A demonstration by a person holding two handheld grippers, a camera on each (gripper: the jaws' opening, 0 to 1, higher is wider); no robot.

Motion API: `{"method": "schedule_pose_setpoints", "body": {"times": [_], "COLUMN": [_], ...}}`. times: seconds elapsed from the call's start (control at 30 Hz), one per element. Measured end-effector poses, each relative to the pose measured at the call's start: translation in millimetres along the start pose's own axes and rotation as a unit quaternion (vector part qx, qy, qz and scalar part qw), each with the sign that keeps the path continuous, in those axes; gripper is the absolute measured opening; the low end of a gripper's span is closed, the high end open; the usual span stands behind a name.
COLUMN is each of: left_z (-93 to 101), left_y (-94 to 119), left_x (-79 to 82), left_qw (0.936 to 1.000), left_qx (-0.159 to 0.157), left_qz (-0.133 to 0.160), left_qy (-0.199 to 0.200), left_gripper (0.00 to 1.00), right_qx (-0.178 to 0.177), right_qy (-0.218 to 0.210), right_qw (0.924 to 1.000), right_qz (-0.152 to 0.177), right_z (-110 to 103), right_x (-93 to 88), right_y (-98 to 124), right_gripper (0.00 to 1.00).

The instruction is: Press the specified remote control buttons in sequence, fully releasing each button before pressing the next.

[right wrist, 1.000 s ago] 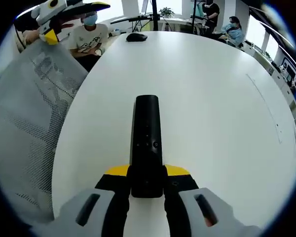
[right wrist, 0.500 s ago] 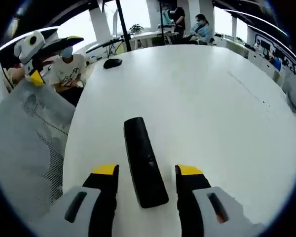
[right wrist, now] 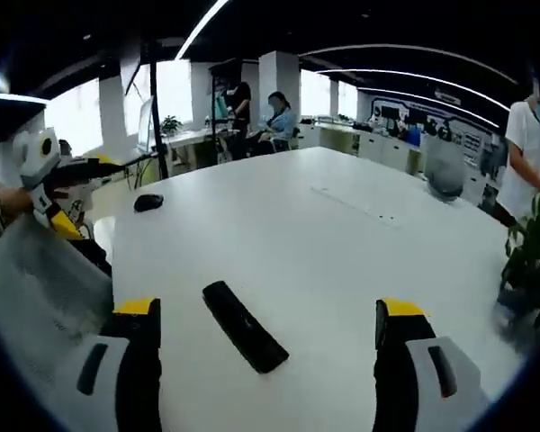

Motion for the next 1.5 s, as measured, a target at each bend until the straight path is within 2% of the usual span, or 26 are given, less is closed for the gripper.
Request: {"method": "schedule_pose_setpoints", "body": {"times": [0.2, 0.3, 0.37, 0.43, 0.5, 0.6, 0.87, 1.0, 1.03, 1.07, 1.1, 1.17, 1.3, 1.5], "left_z": [4.1, 6.7, 9.4, 10.9, 12.5, 14.7, 14.9, 14.1, 12.8, 11.6, 10.4, 7.2, 7.7, 11.7], "left_y": [0, 1, 1, 1, 1, 1, 1, 1, 2, 2, 2, 2, 1, 0], "left_x": [2.0, 1.5, 0.2, 0.2, 0.6, 0.7, -0.1, -1.4, -2.7, -3.6, -4.1, -4.1, -4.6, -4.8], "left_qw": [0.9999, 0.9999, 0.9997, 0.9996, 0.9994, 0.9992, 0.9991, 0.9992, 0.9994, 0.9995, 0.9996, 0.9998, 0.9997, 0.9994], "left_qx": [-0.009, -0.015, -0.023, -0.028, -0.034, -0.037, -0.040, -0.039, -0.034, -0.030, -0.027, -0.020, -0.023, -0.027], "left_qz": [0.004, 0.002, -0.003, -0.003, -0.002, -0.004, -0.004, -0.004, -0.007, -0.009, -0.010, -0.008, -0.008, -0.015], "left_qy": [-0.002, -0.004, -0.007, -0.007, -0.009, -0.012, -0.013, -0.009, -0.008, -0.007, -0.006, -0.001, 0.002, -0.018], "left_gripper": [0.94, 0.94, 0.94, 0.94, 0.94, 0.94, 0.94, 0.94, 0.94, 0.94, 0.94, 0.94, 0.94, 0.94], "right_qx": [-0.044, -0.059, -0.088, -0.097, -0.113, -0.133, -0.160, -0.187, -0.213, -0.222, -0.221, -0.236, -0.224, -0.209], "right_qy": [0.004, 0.003, 0.003, -0.005, -0.011, -0.014, -0.042, -0.040, -0.036, -0.032, -0.034, -0.037, -0.043, -0.054], "right_qw": [0.9988, 0.9979, 0.9957, 0.9945, 0.9924, 0.9902, 0.9855, 0.9810, 0.9752, 0.9728, 0.9732, 0.9692, 0.9717, 0.9750], "right_qz": [0.023, 0.027, 0.030, 0.040, 0.047, 0.039, 0.039, 0.034, 0.048, 0.059, 0.055, 0.061, 0.060, 0.052], "right_z": [-17, -22, -25, -30, -34, -41, -62, -59, -53, -51, -50, -45, -44, -40], "right_x": [0.4, -0.4, -3.7, -6.9, -10.1, -19.1, -39.8, -49.4, -48.4, -46.5, -47.3, -46.1, -48.7, -53.3], "right_y": [49, 65, 88, 103, 113, 126, 141, 142, 144, 145, 144, 143, 140, 135], "right_gripper": [1.00, 1.00, 1.00, 1.00, 1.00, 1.00, 1.00, 1.00, 1.00, 1.00, 1.00, 1.00, 1.00, 1.00]}}
Point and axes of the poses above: the point that each gripper's makers call its tool centre point, and the gripper's own axes: y roughly backward along the fingers, z roughly to its right, x roughly out of its top, the point moved 5 cm from there along y, roughly backward along the fingers, and after that the axes turned 2 degrees about -z, right-handed, at the moved point
